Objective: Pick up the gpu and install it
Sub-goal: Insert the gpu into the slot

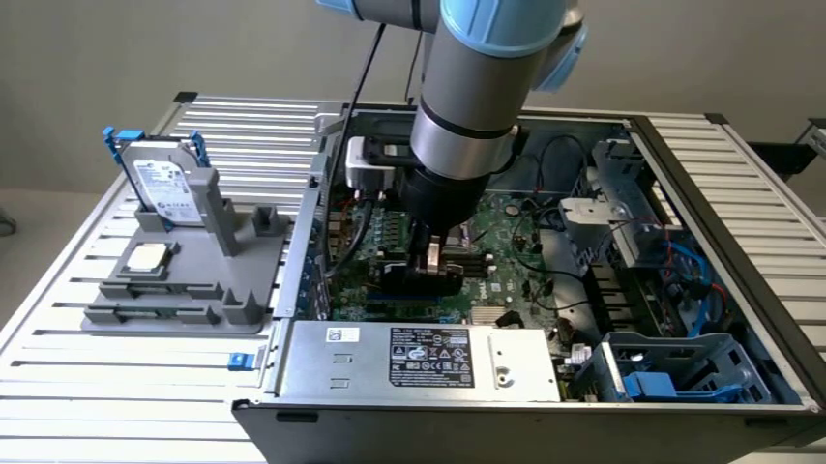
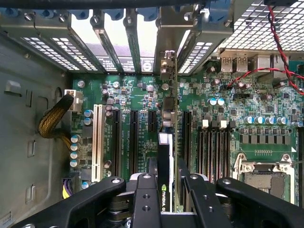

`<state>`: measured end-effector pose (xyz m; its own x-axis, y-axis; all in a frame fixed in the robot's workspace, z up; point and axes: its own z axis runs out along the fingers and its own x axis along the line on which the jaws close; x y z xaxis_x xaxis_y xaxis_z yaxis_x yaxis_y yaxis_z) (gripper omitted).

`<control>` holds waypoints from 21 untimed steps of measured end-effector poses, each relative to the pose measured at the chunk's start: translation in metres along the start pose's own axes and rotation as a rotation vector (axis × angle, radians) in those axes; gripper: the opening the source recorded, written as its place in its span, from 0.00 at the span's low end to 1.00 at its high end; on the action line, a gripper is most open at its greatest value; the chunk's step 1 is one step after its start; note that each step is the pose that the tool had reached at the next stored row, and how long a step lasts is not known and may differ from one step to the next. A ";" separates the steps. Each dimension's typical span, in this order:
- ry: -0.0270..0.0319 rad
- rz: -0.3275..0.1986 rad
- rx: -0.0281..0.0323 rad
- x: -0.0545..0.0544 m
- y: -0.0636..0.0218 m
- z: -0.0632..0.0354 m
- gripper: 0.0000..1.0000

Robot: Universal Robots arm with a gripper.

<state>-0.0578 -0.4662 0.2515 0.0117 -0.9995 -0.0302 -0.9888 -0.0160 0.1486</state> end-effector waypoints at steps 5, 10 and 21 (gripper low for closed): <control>0.0001 0.000 -0.0002 0.000 -0.0002 0.0001 0.26; 0.0002 -0.001 -0.0002 0.000 -0.0007 0.0000 0.26; -0.0006 -0.001 0.0003 0.000 -0.0035 0.0024 0.26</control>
<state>-0.0547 -0.4661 0.2486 0.0129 -0.9994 -0.0310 -0.9888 -0.0174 0.1482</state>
